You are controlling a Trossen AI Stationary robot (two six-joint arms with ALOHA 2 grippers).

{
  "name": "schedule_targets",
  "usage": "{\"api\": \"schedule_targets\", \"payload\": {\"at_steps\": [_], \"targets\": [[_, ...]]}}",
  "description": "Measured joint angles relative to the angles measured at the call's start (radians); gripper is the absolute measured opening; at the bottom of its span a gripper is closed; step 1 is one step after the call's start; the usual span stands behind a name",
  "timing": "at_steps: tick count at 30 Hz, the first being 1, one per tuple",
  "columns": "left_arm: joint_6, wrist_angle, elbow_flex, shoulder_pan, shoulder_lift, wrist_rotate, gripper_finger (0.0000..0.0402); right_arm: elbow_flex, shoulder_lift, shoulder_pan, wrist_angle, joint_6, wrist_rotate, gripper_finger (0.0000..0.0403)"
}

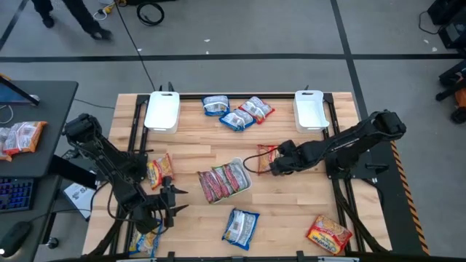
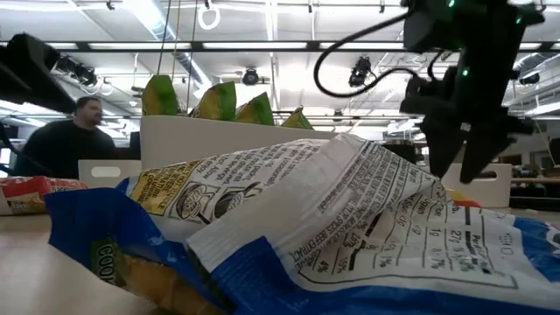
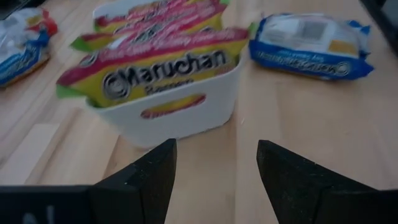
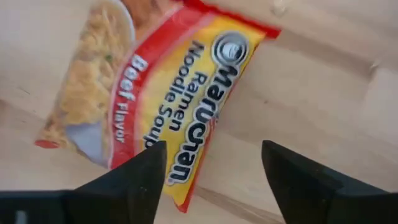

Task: Sort Maruchan noodles
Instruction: Put the orange noodle pack into the top right white bin

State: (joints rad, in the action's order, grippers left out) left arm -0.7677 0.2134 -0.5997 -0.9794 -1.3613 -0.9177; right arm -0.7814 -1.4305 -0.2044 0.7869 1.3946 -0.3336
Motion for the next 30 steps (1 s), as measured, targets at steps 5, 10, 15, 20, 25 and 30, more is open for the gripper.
{"api": "schedule_targets", "payload": {"at_steps": [5, 10, 15, 20, 25, 30], "targets": [[-0.152, 0.014, 0.067, 0.015, 0.000, -0.015, 0.0226, 0.094, 0.006, 0.065, -0.212, -0.066, 0.074, 0.0276], [-0.272, -0.072, 0.180, 0.048, 0.000, -0.005, 0.0226, 0.187, 0.020, 0.121, -0.463, -0.130, 0.112, 0.0260], [-0.244, -0.242, 0.255, 0.095, 0.000, 0.021, 0.0226, 0.293, 0.018, 0.161, -0.771, -0.200, 0.175, 0.0232], [-0.162, -0.301, 0.263, 0.148, 0.000, 0.038, 0.0226, 0.373, 0.017, 0.176, -0.943, -0.230, 0.136, 0.0175], [-0.104, -0.339, 0.263, 0.192, 0.000, 0.081, 0.0226, 0.385, 0.019, 0.175, -0.948, -0.333, 0.117, 0.0078], [-0.103, -0.342, 0.263, 0.211, 0.000, 0.093, 0.0226, 0.299, 0.027, 0.166, -0.814, -0.547, 0.098, 0.0014]]}}
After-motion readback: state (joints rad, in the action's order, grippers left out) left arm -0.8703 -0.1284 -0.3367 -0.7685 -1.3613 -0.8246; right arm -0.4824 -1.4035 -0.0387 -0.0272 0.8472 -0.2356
